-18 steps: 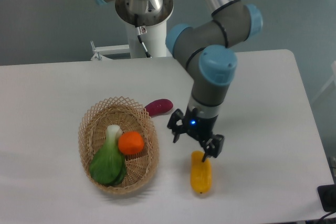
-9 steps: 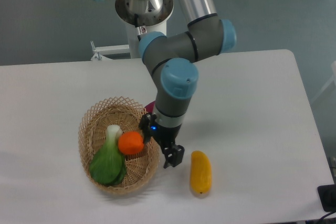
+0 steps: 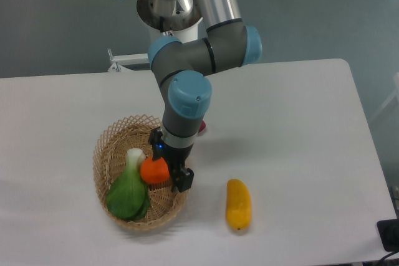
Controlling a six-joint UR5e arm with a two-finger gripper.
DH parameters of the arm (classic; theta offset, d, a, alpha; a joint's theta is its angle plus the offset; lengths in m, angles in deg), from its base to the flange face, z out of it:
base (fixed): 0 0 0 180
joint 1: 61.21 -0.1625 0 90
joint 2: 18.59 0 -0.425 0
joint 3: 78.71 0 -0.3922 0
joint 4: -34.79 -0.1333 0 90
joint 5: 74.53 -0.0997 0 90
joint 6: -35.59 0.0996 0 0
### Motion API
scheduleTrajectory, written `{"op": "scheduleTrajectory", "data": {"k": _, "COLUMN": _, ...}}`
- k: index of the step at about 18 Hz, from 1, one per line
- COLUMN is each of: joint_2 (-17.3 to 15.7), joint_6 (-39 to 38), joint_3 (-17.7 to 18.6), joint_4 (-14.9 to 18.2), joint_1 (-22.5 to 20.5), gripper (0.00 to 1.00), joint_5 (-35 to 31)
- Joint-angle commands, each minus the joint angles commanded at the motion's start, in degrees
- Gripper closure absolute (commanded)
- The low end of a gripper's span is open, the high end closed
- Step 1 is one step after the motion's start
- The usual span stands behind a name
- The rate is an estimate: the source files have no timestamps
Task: Pick up the orange from the basket
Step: 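Lower the gripper onto the orange and close the fingers around it, then lift the orange out of the basket and carry it away from the basket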
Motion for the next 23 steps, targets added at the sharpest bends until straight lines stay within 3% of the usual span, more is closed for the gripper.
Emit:
{"op": "scheduleTrajectory", "data": {"k": 10, "joint_2": 2.37, "joint_6": -0.61, "joint_3": 0.36, "joint_4": -0.88, "joint_1": 1.5, "gripper": 0.0, "joint_5": -2.37}}
{"op": "scheduleTrajectory", "data": {"k": 13, "joint_2": 2.55, "joint_6": -0.87, "joint_3": 0.71, "joint_4": -0.88, "joint_1": 2.28, "gripper": 0.05, "joint_5": -2.46}}
{"op": "scheduleTrajectory", "data": {"k": 18, "joint_2": 2.63, "joint_6": -2.89, "joint_3": 0.62, "joint_4": -0.88, "joint_1": 2.37, "gripper": 0.34, "joint_5": -2.46}}
{"op": "scheduleTrajectory", "data": {"k": 23, "joint_2": 2.11, "joint_6": -3.68, "joint_3": 0.19, "joint_4": -0.7, "joint_1": 2.29, "gripper": 0.49, "joint_5": -2.37}}
